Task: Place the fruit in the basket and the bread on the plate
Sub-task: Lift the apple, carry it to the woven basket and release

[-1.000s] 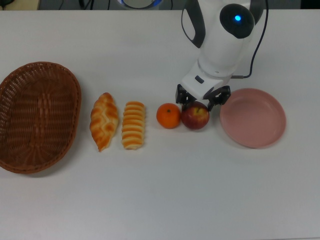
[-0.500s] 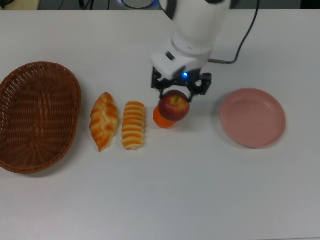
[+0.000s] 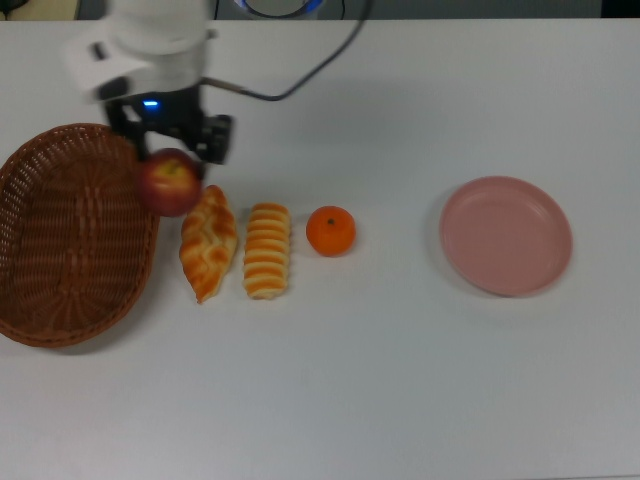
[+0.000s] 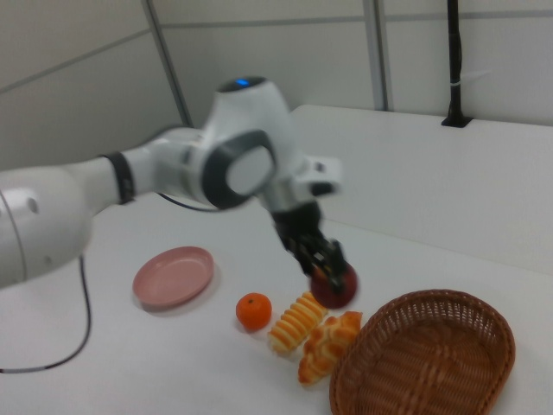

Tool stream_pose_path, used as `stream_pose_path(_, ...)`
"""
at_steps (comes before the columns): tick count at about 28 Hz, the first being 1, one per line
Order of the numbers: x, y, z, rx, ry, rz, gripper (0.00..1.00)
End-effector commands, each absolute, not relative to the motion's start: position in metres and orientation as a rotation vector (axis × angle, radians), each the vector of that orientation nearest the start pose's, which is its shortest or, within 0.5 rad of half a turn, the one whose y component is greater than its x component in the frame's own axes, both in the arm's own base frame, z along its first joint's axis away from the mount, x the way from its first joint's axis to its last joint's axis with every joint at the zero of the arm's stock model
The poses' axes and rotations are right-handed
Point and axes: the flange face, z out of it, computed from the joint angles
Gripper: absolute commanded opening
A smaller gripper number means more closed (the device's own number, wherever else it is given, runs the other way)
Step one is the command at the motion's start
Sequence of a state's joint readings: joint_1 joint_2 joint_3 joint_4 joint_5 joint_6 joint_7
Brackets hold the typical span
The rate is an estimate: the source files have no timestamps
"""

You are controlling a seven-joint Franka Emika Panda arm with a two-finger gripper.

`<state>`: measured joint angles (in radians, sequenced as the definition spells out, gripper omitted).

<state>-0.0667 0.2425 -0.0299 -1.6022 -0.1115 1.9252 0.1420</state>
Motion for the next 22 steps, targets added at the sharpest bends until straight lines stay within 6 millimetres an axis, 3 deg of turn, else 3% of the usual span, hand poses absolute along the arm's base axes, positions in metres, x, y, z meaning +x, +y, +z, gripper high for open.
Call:
stream_pose_path(1, 0.645, -0.122, 0.465, -3.251, 0.335, -0.120, 0.45)
stream_pose_path(2, 0.643, -0.143, 0.458, -3.252, 0.374, -0.118, 0.45)
stream_pose_path(4, 0.641, -0.166, 0.443, -3.266, 0.378, -0.083, 0.45)
stream_pose_path(7, 0.641, -0.182, 0.415, -3.311, 0.244, 0.003, 0.46)
stream_pose_path(11, 0.642, -0.194, 0.399, -3.313, 0.236, 0.017, 0.49)
stream_pose_path(12, 0.644, -0.195, 0.395, -3.314, 0.235, 0.002, 0.63)
stream_pose_path(17, 0.645, -0.199, 0.384, -3.312, 0.233, 0.018, 1.00)
stream_pose_path(22, 0.646, -0.199, 0.379, -3.307, 0.146, 0.036, 1.00)
